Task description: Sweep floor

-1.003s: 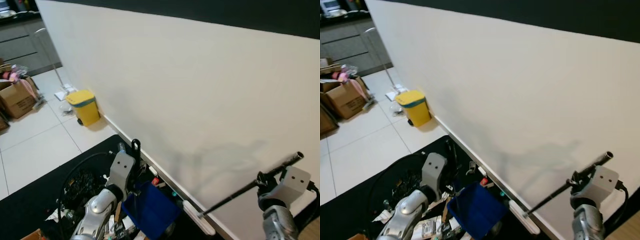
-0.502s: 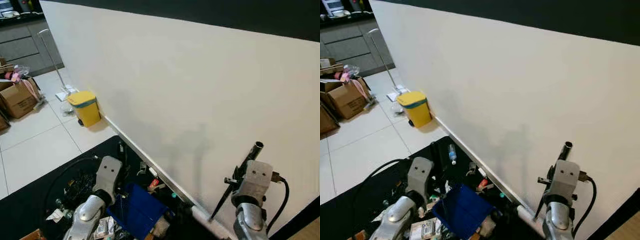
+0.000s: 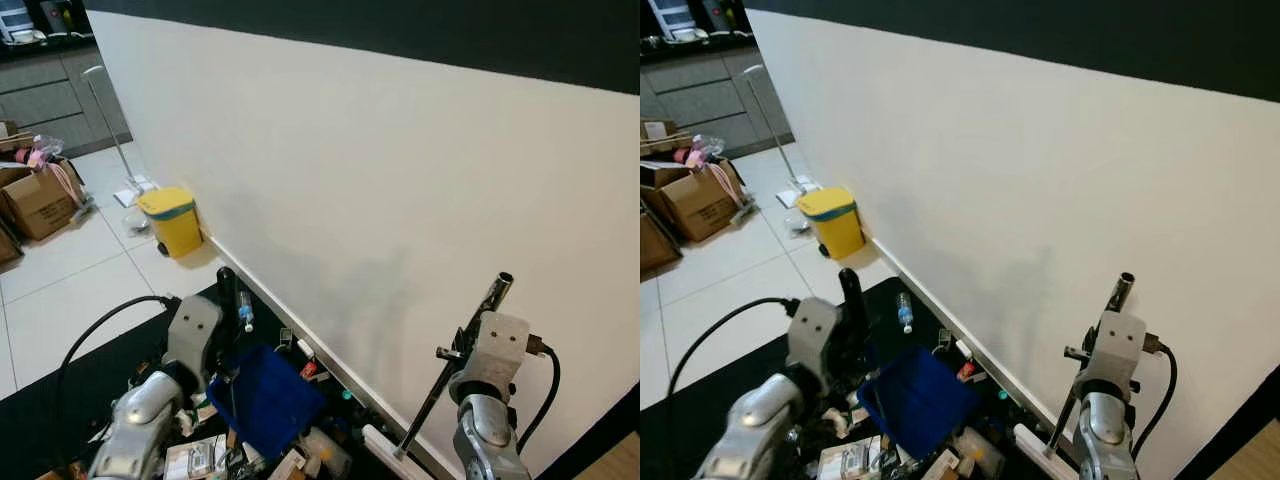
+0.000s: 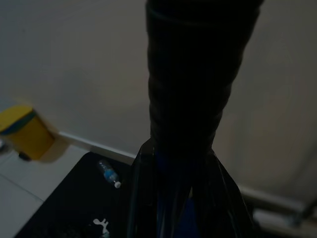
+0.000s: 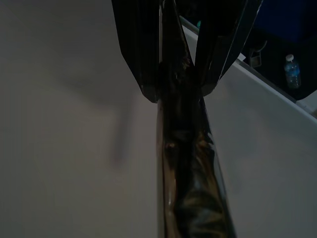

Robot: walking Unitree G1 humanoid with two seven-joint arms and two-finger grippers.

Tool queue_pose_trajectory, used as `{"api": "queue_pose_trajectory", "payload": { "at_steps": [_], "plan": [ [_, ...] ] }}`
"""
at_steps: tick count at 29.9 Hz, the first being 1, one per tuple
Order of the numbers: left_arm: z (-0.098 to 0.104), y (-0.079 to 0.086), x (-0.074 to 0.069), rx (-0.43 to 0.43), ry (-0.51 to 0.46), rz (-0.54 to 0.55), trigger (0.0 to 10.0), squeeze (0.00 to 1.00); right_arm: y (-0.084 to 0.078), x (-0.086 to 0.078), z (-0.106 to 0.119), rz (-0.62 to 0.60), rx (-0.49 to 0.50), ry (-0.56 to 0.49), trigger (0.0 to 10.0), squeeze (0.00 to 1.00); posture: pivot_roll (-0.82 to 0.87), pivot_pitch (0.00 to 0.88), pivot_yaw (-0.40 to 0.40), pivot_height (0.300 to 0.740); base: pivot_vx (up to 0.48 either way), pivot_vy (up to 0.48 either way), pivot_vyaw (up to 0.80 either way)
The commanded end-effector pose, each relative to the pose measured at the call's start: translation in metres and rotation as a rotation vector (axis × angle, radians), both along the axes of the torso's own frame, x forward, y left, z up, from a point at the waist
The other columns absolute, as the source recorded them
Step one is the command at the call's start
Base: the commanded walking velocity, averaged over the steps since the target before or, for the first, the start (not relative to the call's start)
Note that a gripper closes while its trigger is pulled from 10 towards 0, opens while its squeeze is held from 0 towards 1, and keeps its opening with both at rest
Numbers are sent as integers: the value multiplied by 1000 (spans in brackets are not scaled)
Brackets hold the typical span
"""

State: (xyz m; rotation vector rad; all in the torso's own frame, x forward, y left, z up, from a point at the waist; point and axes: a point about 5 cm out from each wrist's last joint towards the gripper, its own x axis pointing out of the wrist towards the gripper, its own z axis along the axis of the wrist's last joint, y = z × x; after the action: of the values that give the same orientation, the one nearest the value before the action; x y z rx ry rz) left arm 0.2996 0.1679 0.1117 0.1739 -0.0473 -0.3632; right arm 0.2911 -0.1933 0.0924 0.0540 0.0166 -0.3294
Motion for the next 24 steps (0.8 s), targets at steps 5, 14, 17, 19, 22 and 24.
{"api": "queue_pose_trajectory", "payload": {
  "at_steps": [5,14,17,19,22,24],
  "plan": [
    [-6,-24,3,-31,26,21,10000,0,2,1,-1,9,3,-2,10000,0,5,74,56,740,0,0,0],
    [-5,-35,4,-24,13,16,10000,0,2,1,-5,3,5,7,10000,0,7,76,64,740,0,0,0],
    [-5,-38,4,-27,9,26,10000,0,2,1,-5,4,8,10,10000,0,8,76,64,740,0,0,0],
    [-6,-40,2,-26,8,21,10000,0,2,1,-6,3,11,11,10000,0,10,77,64,740,0,0,0],
    [-7,-43,0,-33,20,25,10000,0,2,1,-7,3,22,14,10000,0,10,76,63,740,0,0,0],
    [-9,-43,-1,-34,33,26,10000,0,2,1,-8,0,35,17,10000,0,11,76,62,740,0,0,0]
  ]
}}
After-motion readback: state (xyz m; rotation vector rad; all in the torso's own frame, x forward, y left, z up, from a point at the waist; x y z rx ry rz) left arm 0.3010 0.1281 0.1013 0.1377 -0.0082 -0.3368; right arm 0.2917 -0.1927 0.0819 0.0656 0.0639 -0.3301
